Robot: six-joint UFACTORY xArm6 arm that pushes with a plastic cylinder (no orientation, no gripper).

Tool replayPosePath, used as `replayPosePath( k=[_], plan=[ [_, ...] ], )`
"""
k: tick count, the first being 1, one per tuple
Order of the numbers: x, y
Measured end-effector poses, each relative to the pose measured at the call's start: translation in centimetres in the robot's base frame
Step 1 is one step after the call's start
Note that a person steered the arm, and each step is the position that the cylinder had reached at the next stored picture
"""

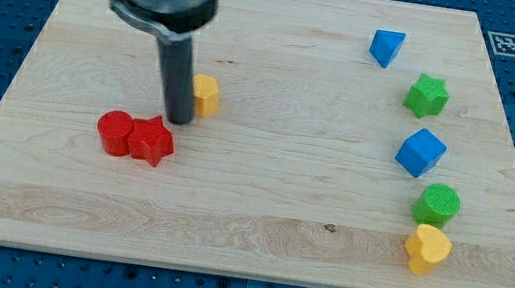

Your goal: Slide the yellow hexagon towards center right

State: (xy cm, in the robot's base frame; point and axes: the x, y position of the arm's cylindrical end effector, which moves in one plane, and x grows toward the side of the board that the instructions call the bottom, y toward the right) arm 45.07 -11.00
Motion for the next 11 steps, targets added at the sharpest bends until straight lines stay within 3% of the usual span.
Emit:
replayPosePath(
  k=[1, 2, 3, 4, 7, 9, 11],
  plan=[
    [-5.0, 1.3],
    [-7.2, 1.5],
    [-7.2, -4.7],
    [-6.2, -6.4],
    [-2.1, 0.6],
    [-6.0, 2.7],
    [-4.4, -2.4]
  ],
)
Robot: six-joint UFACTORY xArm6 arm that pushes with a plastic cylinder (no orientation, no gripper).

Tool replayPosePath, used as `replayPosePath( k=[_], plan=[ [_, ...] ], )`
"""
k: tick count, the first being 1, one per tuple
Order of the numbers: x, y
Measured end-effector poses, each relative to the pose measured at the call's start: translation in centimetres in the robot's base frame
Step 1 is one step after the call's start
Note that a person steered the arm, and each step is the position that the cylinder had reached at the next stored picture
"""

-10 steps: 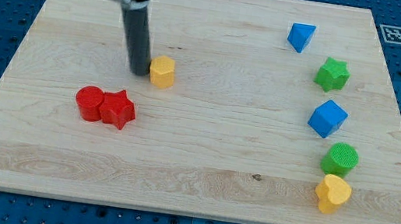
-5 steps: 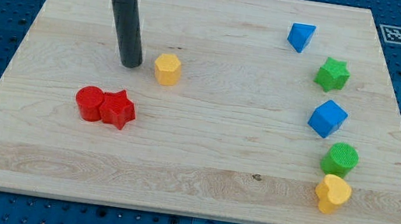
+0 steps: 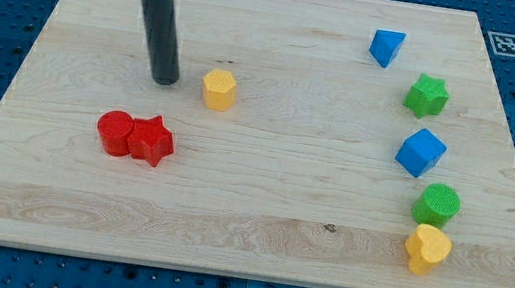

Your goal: Slide the yellow hexagon towards center right

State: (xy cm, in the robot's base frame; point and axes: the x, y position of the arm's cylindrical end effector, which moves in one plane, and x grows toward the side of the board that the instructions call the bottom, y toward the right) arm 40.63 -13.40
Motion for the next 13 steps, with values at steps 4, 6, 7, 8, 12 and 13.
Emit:
replayPosePath(
  k=[4, 6, 7, 8, 12, 13],
  plan=[
    [3.3, 9.4],
    [1.2, 12.4],
    [0.0, 15.0],
    [0.4, 10.5],
    [4.1, 15.1],
    [1.9, 16.2]
  ],
)
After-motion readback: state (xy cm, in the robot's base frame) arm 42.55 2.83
